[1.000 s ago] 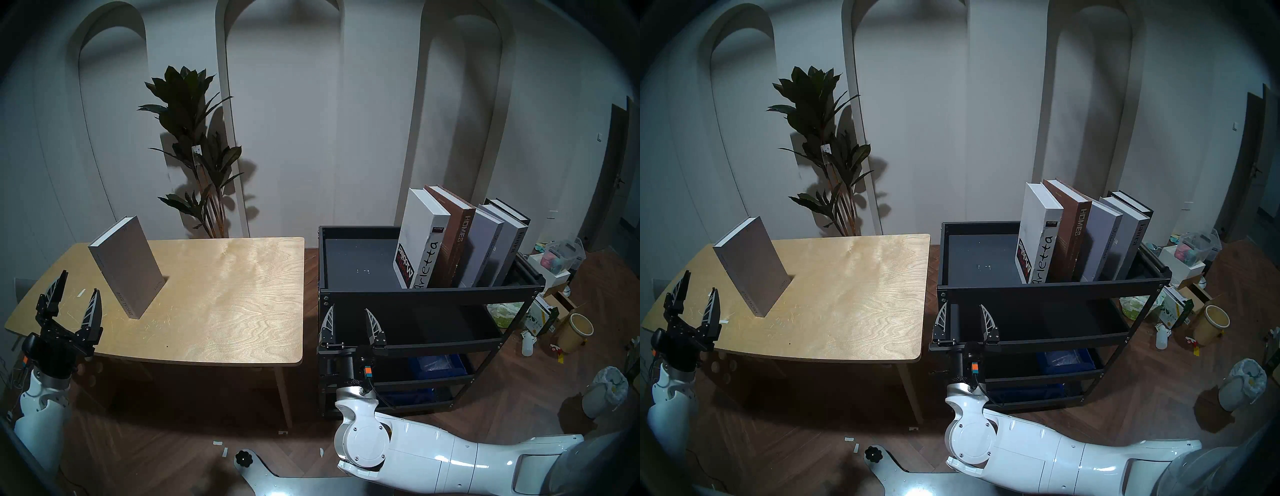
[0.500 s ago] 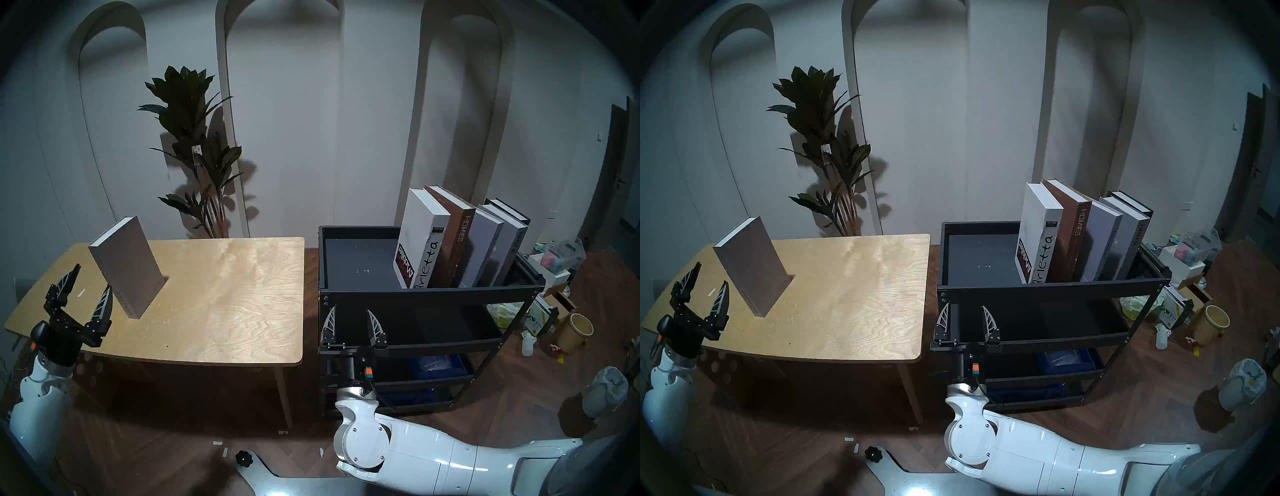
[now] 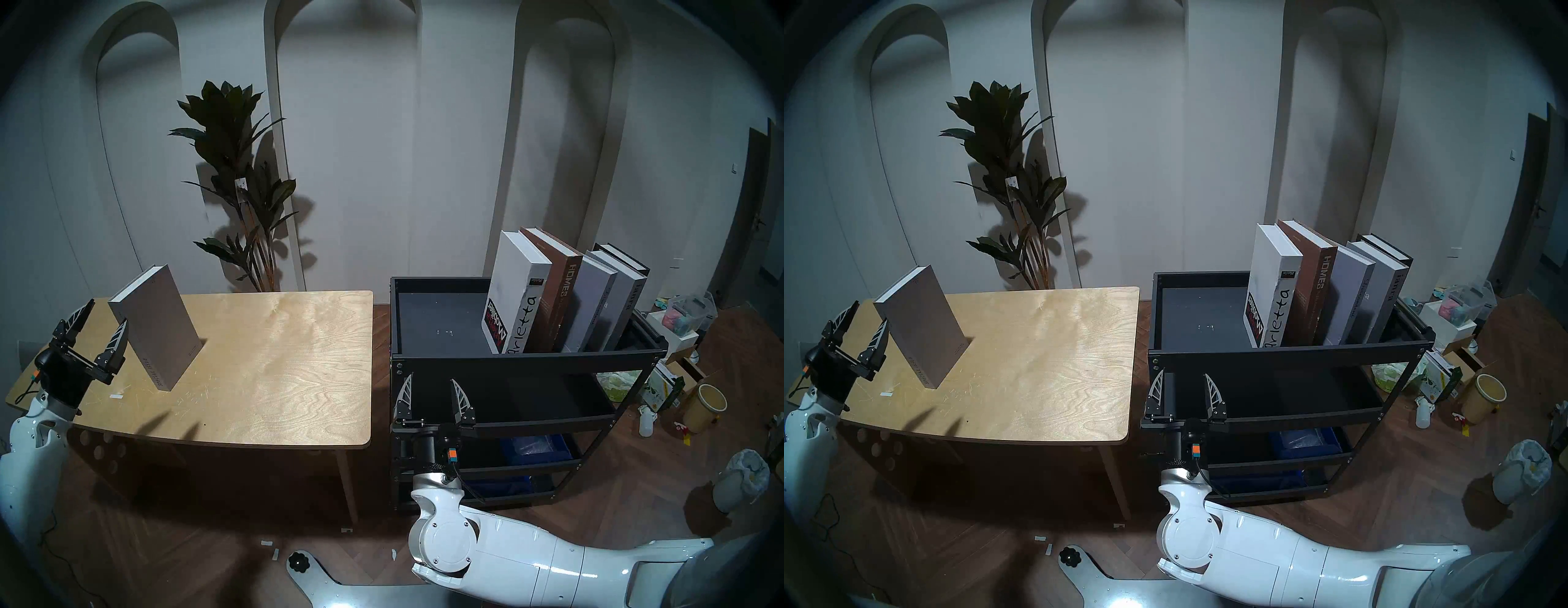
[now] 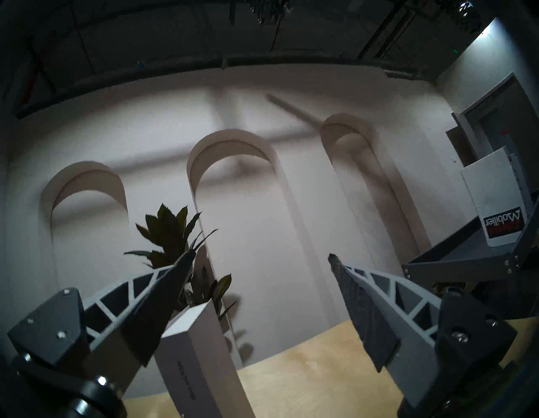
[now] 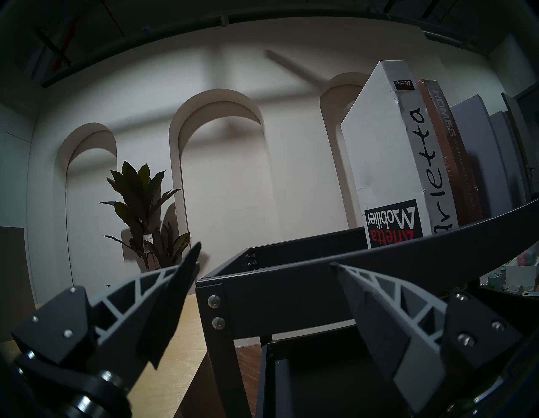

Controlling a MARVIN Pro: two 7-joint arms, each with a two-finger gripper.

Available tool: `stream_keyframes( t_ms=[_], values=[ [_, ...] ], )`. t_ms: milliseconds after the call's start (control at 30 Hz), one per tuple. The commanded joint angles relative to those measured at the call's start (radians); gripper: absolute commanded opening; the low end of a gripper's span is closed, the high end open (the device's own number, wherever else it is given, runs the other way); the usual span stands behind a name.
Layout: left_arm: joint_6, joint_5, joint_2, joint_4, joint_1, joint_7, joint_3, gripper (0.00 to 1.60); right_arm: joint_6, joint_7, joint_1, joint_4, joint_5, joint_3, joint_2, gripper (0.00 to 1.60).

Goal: Move the books from the display table onto the shelf, standing them upright with spines facing out and tallest at one end

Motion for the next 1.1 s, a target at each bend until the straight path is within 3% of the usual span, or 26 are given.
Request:
stream_keyframes(
  t_ms=[0,67,133,233,267,300,400,433,467,500,633,800,1067],
  values=[
    [0.051,0.052,0.055,0.017,-0.144,0.116,0.097,1.6,-0.002,-0.012,0.001,-0.01,-0.007,0.007,-0.011,1.6],
    [0.065,0.06,0.064,0.01,-0.142,0.156,0.116,1.6,-0.002,-0.012,0.001,-0.01,-0.007,0.007,-0.011,1.6],
    [0.076,0.086,0.052,0.032,-0.201,0.188,0.151,1.6,-0.002,-0.012,0.001,-0.01,-0.008,0.008,-0.012,1.6],
    [0.084,0.081,0.067,0.011,-0.17,0.215,0.148,1.6,-0.002,-0.012,0.0,-0.01,-0.008,0.008,-0.012,1.6],
    [0.085,0.109,0.043,0.05,-0.251,0.225,0.182,1.6,-0.002,-0.011,0.0,-0.01,-0.008,0.009,-0.012,1.6],
    [0.086,0.102,0.062,0.025,-0.209,0.252,0.174,1.6,-0.002,-0.011,0.0,-0.01,-0.009,0.009,-0.012,1.6],
    [0.083,0.112,0.06,0.029,-0.225,0.285,0.183,1.6,-0.002,-0.012,-0.001,-0.01,-0.009,0.01,-0.013,1.6],
    [0.079,0.118,0.054,0.039,-0.243,0.29,0.19,1.6,-0.002,-0.012,-0.001,-0.01,-0.01,0.01,-0.013,1.6],
    [0.067,0.132,0.028,0.073,-0.307,0.283,0.212,1.6,-0.002,-0.013,-0.002,-0.01,-0.011,0.01,-0.013,1.6],
    [0.06,0.113,0.048,0.031,-0.244,0.3,0.19,1.6,-0.002,-0.013,-0.002,-0.01,-0.011,0.011,-0.013,1.6],
    [0.02,0.116,0.014,0.066,-0.304,0.283,0.204,1.6,-0.002,-0.015,-0.004,-0.009,-0.015,0.013,-0.015,1.6],
    [-0.006,0.065,-0.003,0.1,-0.323,0.233,0.196,1.6,-0.001,-0.017,-0.006,-0.009,-0.02,0.015,-0.016,1.6],
    [0.024,-0.006,0.012,0.148,-0.358,0.163,0.183,1.6,-0.001,-0.014,-0.007,-0.008,-0.02,0.018,-0.017,1.6]
  ],
)
